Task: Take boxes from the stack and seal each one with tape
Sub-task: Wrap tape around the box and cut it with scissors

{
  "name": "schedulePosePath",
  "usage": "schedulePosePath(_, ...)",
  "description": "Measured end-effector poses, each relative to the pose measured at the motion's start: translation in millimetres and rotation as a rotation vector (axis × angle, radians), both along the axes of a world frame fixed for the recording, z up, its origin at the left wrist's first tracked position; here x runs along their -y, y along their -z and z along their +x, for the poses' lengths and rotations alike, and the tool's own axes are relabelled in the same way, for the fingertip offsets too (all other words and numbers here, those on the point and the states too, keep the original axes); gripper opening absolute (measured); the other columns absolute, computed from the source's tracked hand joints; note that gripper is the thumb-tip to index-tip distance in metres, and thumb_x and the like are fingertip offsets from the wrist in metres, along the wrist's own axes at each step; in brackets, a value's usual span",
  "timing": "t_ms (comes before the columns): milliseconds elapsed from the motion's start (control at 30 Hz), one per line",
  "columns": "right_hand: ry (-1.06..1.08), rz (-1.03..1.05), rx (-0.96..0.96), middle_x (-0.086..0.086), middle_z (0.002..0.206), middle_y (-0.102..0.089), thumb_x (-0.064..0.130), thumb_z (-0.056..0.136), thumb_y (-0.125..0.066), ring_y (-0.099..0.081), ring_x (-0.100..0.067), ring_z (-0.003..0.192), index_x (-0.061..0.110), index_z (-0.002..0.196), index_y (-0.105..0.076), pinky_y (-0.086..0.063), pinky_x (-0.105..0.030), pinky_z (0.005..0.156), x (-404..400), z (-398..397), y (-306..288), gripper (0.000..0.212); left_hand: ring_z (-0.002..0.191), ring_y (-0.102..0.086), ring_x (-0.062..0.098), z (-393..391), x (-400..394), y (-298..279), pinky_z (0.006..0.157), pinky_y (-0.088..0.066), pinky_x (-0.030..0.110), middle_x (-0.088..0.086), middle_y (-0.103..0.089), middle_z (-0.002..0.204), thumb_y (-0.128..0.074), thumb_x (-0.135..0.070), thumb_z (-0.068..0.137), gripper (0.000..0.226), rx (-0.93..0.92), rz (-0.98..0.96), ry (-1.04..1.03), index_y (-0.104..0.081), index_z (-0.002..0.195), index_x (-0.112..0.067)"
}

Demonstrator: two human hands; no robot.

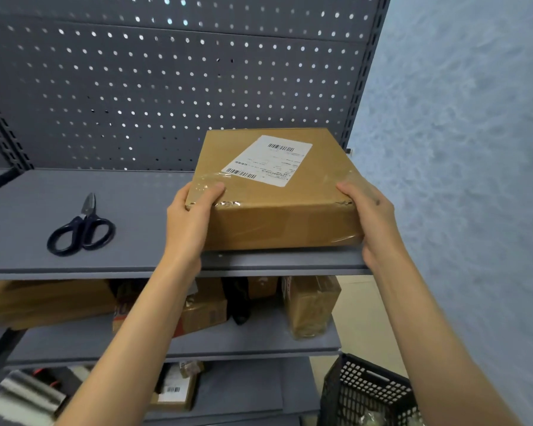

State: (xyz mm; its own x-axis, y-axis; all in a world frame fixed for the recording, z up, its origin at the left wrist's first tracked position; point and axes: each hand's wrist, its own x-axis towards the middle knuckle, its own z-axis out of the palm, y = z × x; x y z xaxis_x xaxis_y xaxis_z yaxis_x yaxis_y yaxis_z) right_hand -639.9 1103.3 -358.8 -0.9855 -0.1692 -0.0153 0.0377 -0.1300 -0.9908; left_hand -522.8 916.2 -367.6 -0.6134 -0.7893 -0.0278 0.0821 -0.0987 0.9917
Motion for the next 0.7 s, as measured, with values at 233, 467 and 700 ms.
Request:
schedulePosePath(233, -0.028, 0.013, 0.043, 0.012, 0.1, -0.068, 0.031, 0.082, -0.071, -0.063, -0.009, 0.099, 0.027, 0.116, -0.062, -0.051, -0.028, 0.088, 0, -21, 17, 0.035, 0.088, -0.05, -0.006, -21, -3, 11, 0.07, -0.038, 0.02, -0.021, -0.057, 0.1, -0.064, -0.036, 0.088, 0.037, 0.045, 0.0, -0.015, -0.056, 0.122, -0.025)
schedulePosePath(467, -0.026, -0.008, 0.02, 0.013, 0.099, -0.069, 0.03, 0.084, -0.07, -0.066, -0.005, 0.093, 0.026, 0.118, -0.062, -0.053, -0.02, 0.078, 10, -32, 21, 0.035, 0.089, -0.048, -0.005, -31, 6, 15, 0.069, -0.036, 0.021, -0.02, -0.056, 0.102, -0.064, -0.039, 0.087, 0.04, 0.056, -0.003, -0.069, -0.056, 0.124, -0.027)
schedulePosePath(700, -0.02, -0.029, -0.002, 0.016, 0.099, -0.065, 0.029, 0.085, -0.068, -0.062, -0.002, 0.094, 0.03, 0.119, -0.059, -0.05, -0.016, 0.07, 16, -32, 22, 0.035, 0.09, -0.049, -0.002, -35, 15, 14, 0.069, -0.036, 0.022, -0.008, -0.057, 0.119, -0.064, -0.039, 0.086, 0.045, 0.069, -0.037, -0.072, -0.057, 0.128, -0.024)
